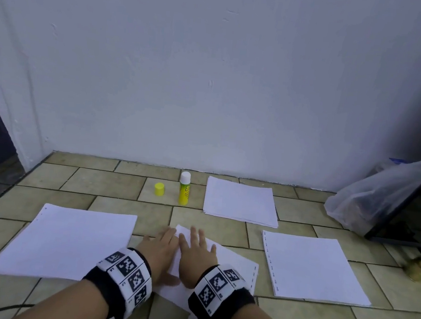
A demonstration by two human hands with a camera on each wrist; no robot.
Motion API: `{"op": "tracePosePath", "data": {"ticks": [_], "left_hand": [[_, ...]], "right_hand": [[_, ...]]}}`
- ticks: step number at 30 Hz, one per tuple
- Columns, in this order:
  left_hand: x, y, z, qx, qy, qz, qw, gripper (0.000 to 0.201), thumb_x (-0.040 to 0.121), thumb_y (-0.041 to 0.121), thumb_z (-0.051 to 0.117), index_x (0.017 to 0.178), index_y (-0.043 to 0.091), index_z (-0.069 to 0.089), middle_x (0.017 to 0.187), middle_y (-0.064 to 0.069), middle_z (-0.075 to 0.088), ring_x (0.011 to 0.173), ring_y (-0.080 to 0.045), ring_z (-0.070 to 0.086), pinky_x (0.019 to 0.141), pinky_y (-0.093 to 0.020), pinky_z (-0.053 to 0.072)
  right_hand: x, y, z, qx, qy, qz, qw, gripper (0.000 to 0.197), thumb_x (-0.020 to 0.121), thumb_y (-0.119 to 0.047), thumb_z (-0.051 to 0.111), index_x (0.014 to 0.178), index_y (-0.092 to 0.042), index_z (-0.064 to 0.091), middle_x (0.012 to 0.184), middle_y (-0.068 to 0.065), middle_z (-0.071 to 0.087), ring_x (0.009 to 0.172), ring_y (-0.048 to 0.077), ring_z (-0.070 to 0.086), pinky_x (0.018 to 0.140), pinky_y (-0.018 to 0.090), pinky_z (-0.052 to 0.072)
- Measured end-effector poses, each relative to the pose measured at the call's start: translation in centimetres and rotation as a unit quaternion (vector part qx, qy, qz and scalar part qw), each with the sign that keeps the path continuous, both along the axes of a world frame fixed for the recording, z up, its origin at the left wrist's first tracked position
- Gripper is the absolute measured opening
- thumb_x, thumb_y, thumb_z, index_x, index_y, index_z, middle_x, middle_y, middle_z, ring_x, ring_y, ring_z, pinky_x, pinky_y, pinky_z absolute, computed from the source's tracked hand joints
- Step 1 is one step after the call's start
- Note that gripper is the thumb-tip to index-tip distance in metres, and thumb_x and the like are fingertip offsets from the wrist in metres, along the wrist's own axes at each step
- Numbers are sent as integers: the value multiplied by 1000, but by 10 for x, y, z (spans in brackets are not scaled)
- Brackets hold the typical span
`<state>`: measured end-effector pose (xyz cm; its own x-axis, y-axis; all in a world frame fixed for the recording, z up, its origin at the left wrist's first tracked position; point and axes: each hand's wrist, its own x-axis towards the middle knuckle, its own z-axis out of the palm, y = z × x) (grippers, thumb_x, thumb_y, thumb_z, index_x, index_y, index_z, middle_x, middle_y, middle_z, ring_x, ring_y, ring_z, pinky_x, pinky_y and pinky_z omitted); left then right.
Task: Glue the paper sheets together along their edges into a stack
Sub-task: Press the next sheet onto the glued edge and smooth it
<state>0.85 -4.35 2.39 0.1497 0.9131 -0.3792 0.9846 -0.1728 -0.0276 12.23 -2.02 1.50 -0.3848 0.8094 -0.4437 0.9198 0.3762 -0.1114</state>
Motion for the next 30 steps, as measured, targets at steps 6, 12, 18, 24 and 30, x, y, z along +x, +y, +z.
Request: {"op": "tracePosePath", "data": {"ticks": [6,12,18,24,30], "left_hand": [[-1,2,-11,-76,19,39,996,168,9,97,-23,150,6,-17,158,-8,-25,147,-19,-20,118,-49,1],[0,5,-18,-40,74,45,995,106,85,77,31,152,4,-9,160,-11,-14,148,-21,-12,118,-52,3],[0,6,-15,-56,84,46,994,106,87,75,31,151,3,-12,160,-11,-17,148,-22,-13,118,-52,2],[-4,6,-18,-58,69,44,995,104,87,76,29,151,6,-14,159,-8,-20,148,-19,-15,118,-53,1],[-12,7,-9,-61,53,27,996,100,87,76,29,153,10,-6,161,-5,-16,149,-16,-9,118,-52,7]], "right_hand": [[-15,12,-1,-23,18,49,998,73,99,-15,43,151,-7,-7,160,4,-12,147,17,-10,119,44,5],[7,20,6,-42,7,65,997,68,99,-23,34,152,-12,-7,159,3,-15,147,14,-9,119,43,-2],[59,19,4,-62,-6,8,998,73,100,-42,30,150,-12,-13,158,0,-21,146,13,-13,117,45,-6],[87,18,3,-73,-19,-25,997,80,98,-54,28,150,-12,-16,157,-2,-22,146,11,-14,117,47,-8],[80,16,4,-50,-27,-18,998,83,98,-47,39,150,-9,-14,158,0,-20,147,14,-13,118,44,-5]]}}
